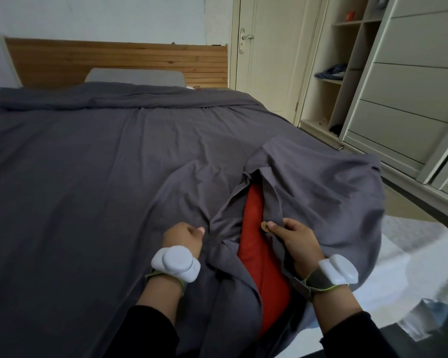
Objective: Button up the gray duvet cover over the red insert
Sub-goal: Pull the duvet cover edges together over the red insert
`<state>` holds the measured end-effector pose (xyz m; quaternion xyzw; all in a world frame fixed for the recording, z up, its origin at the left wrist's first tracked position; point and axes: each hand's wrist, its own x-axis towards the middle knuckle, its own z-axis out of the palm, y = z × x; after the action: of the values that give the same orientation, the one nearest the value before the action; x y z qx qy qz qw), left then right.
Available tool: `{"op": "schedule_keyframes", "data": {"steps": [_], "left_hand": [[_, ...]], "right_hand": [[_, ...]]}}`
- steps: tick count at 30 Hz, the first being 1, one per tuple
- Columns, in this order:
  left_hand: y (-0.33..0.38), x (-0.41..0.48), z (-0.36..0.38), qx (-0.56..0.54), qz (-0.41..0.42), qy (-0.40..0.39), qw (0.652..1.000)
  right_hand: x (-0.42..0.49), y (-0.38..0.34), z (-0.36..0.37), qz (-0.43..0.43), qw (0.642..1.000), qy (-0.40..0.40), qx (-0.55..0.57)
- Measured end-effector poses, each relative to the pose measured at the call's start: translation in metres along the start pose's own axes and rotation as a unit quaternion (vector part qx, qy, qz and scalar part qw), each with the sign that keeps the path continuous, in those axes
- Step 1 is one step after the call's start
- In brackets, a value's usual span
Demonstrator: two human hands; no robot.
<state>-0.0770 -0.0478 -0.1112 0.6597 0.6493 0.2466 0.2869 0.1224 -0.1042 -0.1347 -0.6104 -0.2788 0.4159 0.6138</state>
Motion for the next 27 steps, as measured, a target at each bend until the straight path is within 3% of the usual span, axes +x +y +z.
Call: {"op": "schedule_keyframes", "data": {"steps": [2,5,8,10,12,17,21,27], "left_hand": [[0.003,-0.002,0.005,0.042,-0.013,-0.081,0.996],[0.002,0.001,0.015,0.008,-0.028,-0.165,0.986],[0.001,0.007,0.017,-0.191,-0.051,-0.174,0.965],[0.011,0.005,0.017,-0.376,-0.093,-0.175,0.905],[0.021,0.004,0.022,-0.463,-0.088,-0.152,0.869],[0.041,-0.006,0.04,-0.479,-0.034,-0.074,0.874],[0.046,-0.009,0.047,-0.479,-0.04,-0.09,0.873],[0.045,-0.01,0.038,-0.545,-0.063,-0.144,0.823]], "right_hand": [[0.0,0.0,0.0,0.002,1.0,-0.001,0.004],[0.002,0.0,0.001,0.001,1.0,0.003,0.005],[0.002,-0.001,0.001,0.01,1.0,0.002,0.02],[0.001,-0.004,0.0,0.025,0.999,-0.005,0.043],[0.001,-0.008,-0.003,0.04,0.995,-0.021,0.088],[-0.004,-0.022,-0.009,0.023,0.984,-0.058,0.169],[-0.013,-0.027,-0.008,0.008,0.976,-0.104,0.192],[-0.016,-0.036,-0.013,-0.009,0.975,-0.121,0.186]]}}
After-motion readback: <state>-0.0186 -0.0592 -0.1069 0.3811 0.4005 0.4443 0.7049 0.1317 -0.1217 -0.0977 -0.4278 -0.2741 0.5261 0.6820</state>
